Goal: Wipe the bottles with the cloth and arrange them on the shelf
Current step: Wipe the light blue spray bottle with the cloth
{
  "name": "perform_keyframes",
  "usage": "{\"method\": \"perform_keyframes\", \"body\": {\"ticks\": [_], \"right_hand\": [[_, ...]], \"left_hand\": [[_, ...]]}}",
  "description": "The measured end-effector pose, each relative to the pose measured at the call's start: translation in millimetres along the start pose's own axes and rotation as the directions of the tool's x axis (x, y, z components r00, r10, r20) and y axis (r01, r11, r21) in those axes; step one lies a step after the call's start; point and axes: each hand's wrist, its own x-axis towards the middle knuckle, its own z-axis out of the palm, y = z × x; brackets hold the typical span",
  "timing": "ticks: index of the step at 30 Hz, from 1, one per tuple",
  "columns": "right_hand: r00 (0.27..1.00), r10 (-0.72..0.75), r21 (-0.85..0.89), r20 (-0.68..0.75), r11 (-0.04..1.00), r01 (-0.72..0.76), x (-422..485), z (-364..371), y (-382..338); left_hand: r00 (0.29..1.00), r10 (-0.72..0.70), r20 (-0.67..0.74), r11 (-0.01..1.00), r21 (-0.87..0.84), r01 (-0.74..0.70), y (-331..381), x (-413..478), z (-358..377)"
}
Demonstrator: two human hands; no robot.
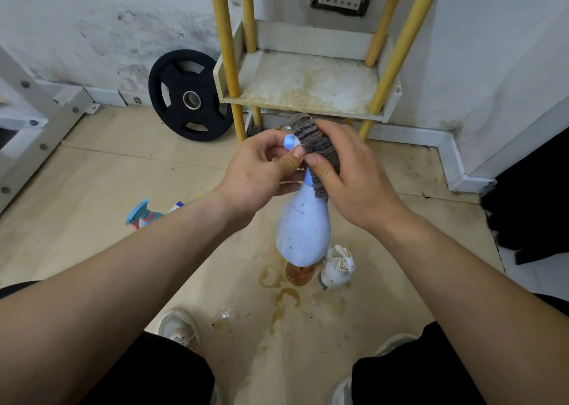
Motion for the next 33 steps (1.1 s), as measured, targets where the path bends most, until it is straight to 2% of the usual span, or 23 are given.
{"method": "perform_keyframes", "body": {"ticks": [2,4,6,13,18,22,25,29,33], "right_hand": [[0.998,0.058,0.142,-0.035,0.989,-0.052,1.1,-1.2,3.1],[0.984,0.177,0.272,-0.028,0.949,-0.163,2.5,-0.2,4.5],[0.964,0.265,0.315,0.002,0.915,-0.252,3.5,2.7,5.2],[0.923,0.383,0.532,0.049,0.772,-0.348,3.4,8.2,-0.7],[0.872,0.476,0.731,0.110,0.556,-0.396,6.6,4.6,1.0],[0.815,0.549,0.831,0.188,0.354,-0.429,9.1,-2.0,0.0],[0.793,0.566,0.853,0.224,0.280,-0.441,10.2,-5.5,-1.0],[0.794,0.567,0.859,0.219,0.273,-0.432,9.6,-3.0,-4.8],[0.817,0.535,0.866,0.216,0.282,-0.413,7.5,4.2,-8.5]], "left_hand": [[1.000,0.008,-0.026,1.000,0.000,-0.008,3.8,1.5,-2.2],[0.997,0.024,-0.072,1.000,-0.014,-0.025,7.1,3.4,-4.2],[0.995,0.027,-0.101,0.998,-0.051,-0.032,9.1,3.1,-5.0],[0.993,0.013,-0.118,0.997,-0.079,-0.022,2.9,1.1,-3.4],[0.999,0.032,0.016,0.999,-0.027,-0.031,6.3,3.5,-8.6],[0.981,-0.017,0.195,0.993,-0.111,0.039,4.3,5.8,-15.9],[0.964,0.020,0.264,0.993,-0.117,0.011,2.2,2.4,-12.4],[0.981,0.156,0.115,0.983,0.082,-0.166,-1.9,-1.4,-0.3],[0.968,0.251,-0.016,0.946,0.216,-0.242,-5.3,5.4,0.2]]}}
